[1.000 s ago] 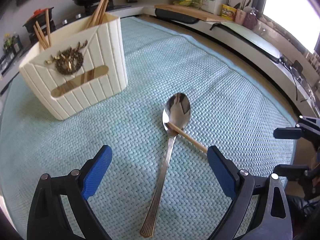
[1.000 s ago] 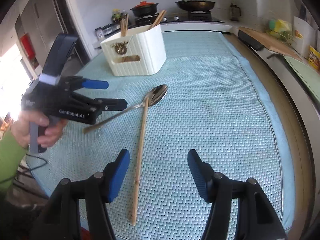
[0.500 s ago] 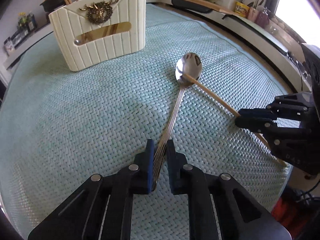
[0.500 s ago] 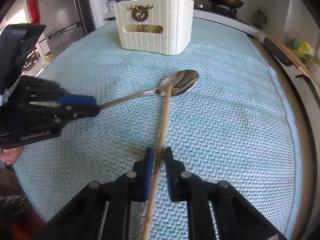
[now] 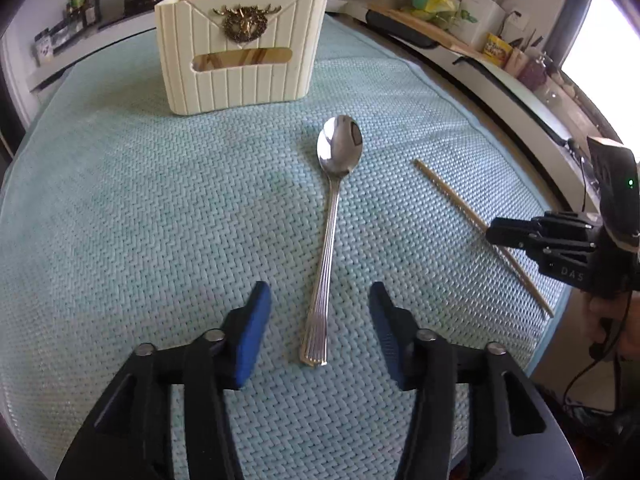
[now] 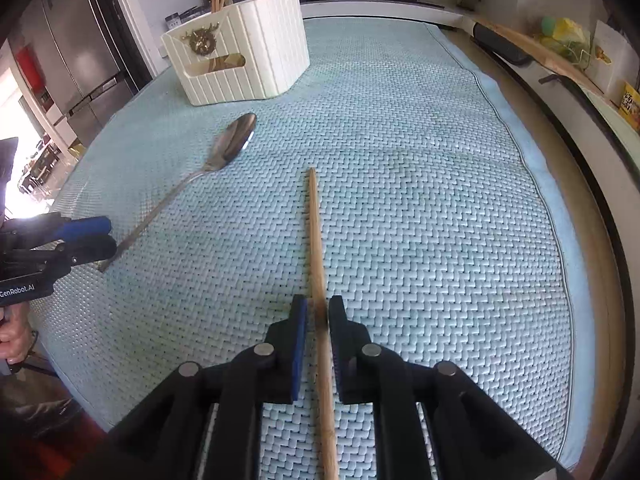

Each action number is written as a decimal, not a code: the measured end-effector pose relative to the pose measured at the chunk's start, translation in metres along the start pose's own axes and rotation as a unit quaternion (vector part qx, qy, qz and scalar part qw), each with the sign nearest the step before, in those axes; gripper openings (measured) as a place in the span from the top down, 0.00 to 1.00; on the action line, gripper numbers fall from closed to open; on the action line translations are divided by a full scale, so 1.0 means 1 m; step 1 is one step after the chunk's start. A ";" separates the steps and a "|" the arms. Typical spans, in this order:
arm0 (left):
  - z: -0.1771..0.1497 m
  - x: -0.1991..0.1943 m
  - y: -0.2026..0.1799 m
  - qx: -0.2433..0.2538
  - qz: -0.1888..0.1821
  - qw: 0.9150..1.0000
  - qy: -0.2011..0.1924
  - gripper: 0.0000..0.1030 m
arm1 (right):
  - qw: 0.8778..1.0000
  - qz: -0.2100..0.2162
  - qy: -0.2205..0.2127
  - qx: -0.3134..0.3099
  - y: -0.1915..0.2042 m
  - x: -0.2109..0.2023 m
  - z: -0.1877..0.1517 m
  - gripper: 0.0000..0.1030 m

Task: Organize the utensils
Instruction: 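Close the left gripper on the steel spoon while the right gripper regrasps the chopstick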

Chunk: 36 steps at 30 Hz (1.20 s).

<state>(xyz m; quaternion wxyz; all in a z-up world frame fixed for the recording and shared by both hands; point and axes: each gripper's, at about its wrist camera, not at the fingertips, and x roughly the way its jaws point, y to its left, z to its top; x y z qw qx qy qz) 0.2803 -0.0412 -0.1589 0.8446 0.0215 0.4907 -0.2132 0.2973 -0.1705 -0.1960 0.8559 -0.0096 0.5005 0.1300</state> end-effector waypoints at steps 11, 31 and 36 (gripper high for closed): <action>0.083 0.057 -0.042 0.129 0.040 0.990 0.036 0.22 | 1.000 0.027 0.010 0.007 -0.015 -0.002 0.017 0.71; 0.112 0.041 -0.033 0.089 0.018 0.996 -0.011 0.60 | 0.998 0.047 0.032 -0.016 -0.006 0.023 0.053 0.71; 0.104 -0.006 -0.019 0.067 0.009 0.996 -0.056 0.60 | 0.996 0.007 0.053 -0.064 0.019 0.046 0.070 0.69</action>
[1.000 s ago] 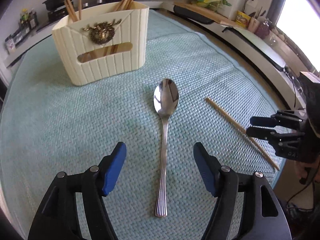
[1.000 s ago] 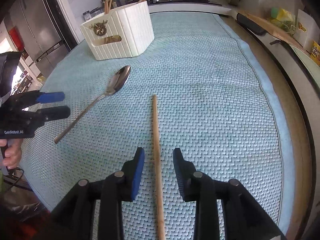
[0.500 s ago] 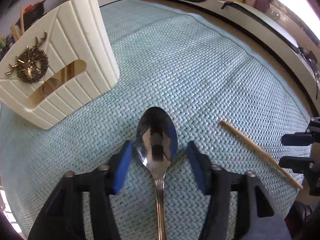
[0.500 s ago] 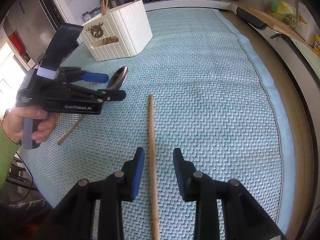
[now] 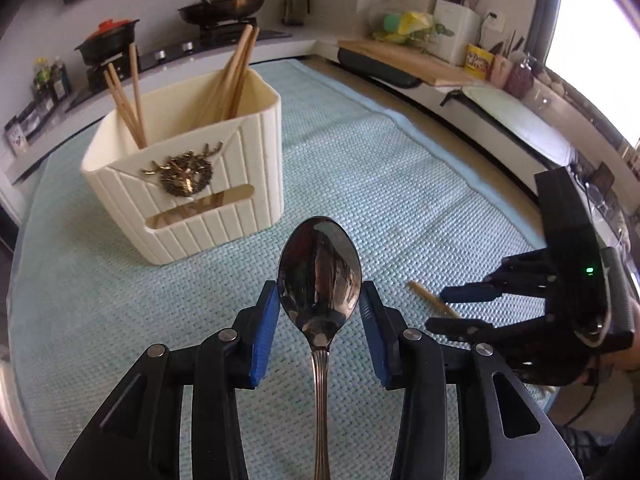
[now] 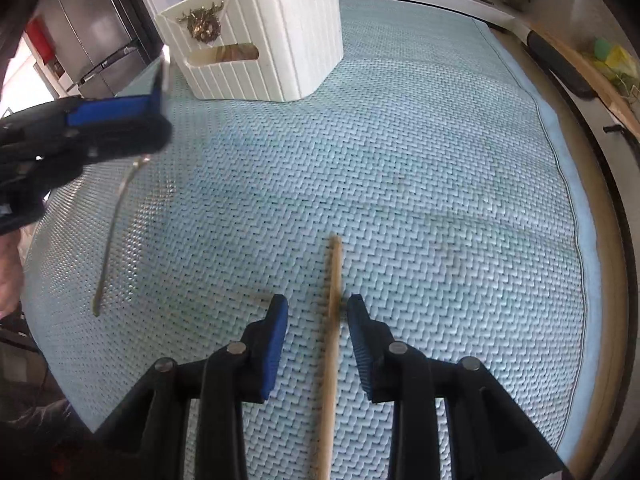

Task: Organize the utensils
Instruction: 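Close the left gripper on the steel spoon while the right gripper regrasps the chopstick, then lift the spoon and chopstick and carry both over the cream box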

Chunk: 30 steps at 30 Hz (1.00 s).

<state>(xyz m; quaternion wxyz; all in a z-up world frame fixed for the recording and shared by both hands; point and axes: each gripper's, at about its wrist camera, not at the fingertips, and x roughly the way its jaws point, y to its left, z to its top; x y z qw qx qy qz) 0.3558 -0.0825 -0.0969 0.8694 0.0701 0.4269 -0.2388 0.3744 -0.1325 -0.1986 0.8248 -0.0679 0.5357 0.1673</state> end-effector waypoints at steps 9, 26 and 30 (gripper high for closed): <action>-0.020 -0.071 0.021 -0.030 0.007 0.997 -0.068 0.60 | 0.997 0.043 -0.051 0.040 -0.008 -0.039 0.000 0.94; -0.031 -0.129 0.041 -0.073 0.019 0.988 -0.134 0.61 | 0.948 0.075 -0.308 0.030 0.002 -0.204 -0.020 0.94; -0.031 -0.134 0.044 -0.076 0.022 0.987 -0.136 0.61 | 0.945 0.071 -0.319 0.023 0.006 -0.210 -0.019 0.94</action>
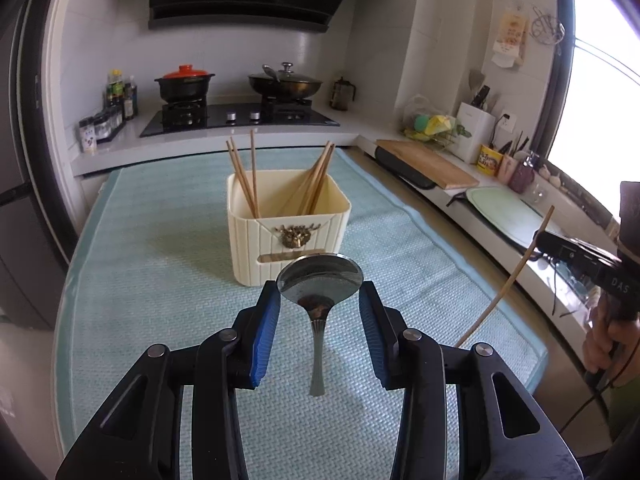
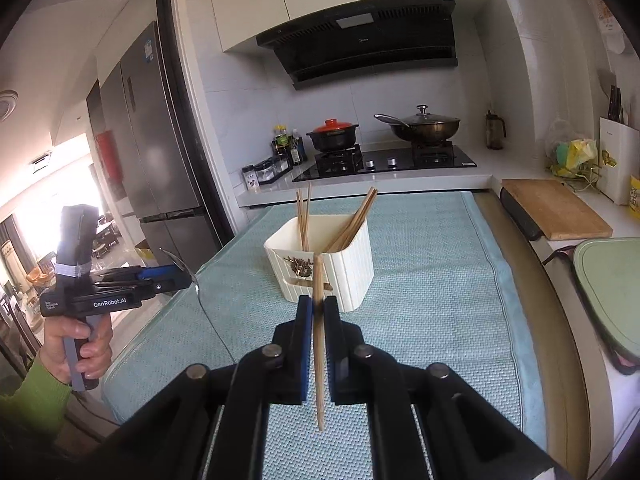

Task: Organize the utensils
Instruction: 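Lift the spoon and chopstick and carry both over the cream box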

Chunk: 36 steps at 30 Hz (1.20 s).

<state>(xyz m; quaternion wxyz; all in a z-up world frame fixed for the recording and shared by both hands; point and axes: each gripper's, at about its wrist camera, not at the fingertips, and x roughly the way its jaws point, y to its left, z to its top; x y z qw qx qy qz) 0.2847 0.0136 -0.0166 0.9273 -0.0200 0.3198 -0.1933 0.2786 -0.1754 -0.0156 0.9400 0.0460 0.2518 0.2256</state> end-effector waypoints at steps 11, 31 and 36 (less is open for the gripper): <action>0.010 -0.011 0.009 -0.020 -0.013 1.000 -0.006 0.61 | 1.000 -0.003 -0.017 -0.003 0.002 -0.007 0.012 0.94; 0.068 -0.034 0.016 -0.017 -0.018 0.998 -0.051 0.61 | 0.998 0.007 -0.053 -0.036 0.020 -0.001 0.070 0.94; 0.102 -0.037 0.019 -0.003 -0.007 0.998 -0.070 0.61 | 0.997 0.009 -0.059 -0.047 0.025 0.009 0.095 0.94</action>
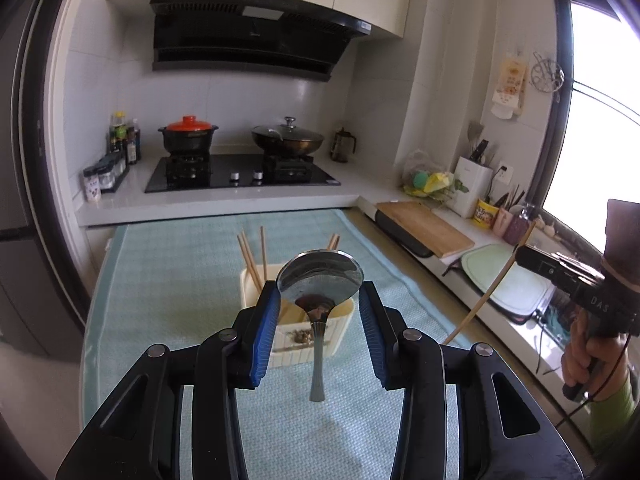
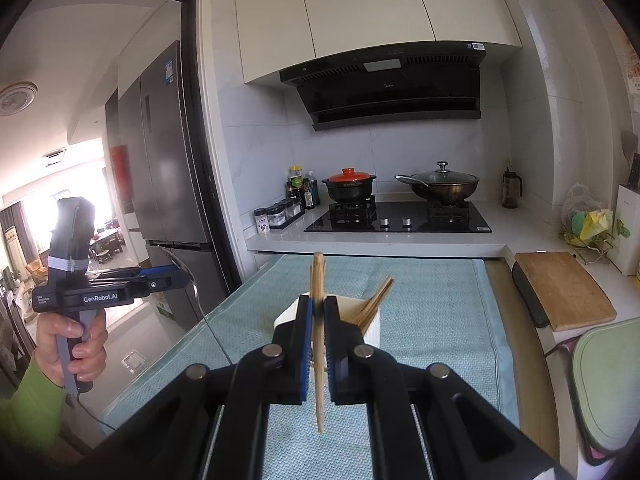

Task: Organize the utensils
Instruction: 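Lift the spoon and chopstick and carry both over the cream box, then lower the spoon and chopstick into the cream box and open both grippers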

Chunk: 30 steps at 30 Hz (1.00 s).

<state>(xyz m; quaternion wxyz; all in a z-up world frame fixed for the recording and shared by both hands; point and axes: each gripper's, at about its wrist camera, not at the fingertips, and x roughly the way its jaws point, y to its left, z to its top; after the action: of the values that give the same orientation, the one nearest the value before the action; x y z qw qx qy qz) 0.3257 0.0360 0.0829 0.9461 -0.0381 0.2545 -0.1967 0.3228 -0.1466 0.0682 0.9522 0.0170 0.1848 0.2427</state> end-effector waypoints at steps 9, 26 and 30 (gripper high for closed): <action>0.055 0.035 0.010 0.019 0.025 0.999 -0.013 0.60 | 1.000 0.009 -0.016 -0.016 -0.002 0.042 0.054 0.94; 0.030 0.202 0.061 -0.036 0.067 0.992 0.104 0.60 | 0.991 0.040 0.121 0.034 -0.038 0.250 0.033 0.94; 0.017 0.225 0.068 -0.040 0.088 0.986 0.132 0.56 | 0.985 0.034 0.157 0.057 -0.049 0.285 0.014 0.93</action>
<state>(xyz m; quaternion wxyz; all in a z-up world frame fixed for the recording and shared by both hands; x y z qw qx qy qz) 0.5366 0.0103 -0.0191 0.9156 -0.0266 0.3872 -0.1053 0.5825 -0.0554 -0.0232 0.9000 0.0392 0.3452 0.2633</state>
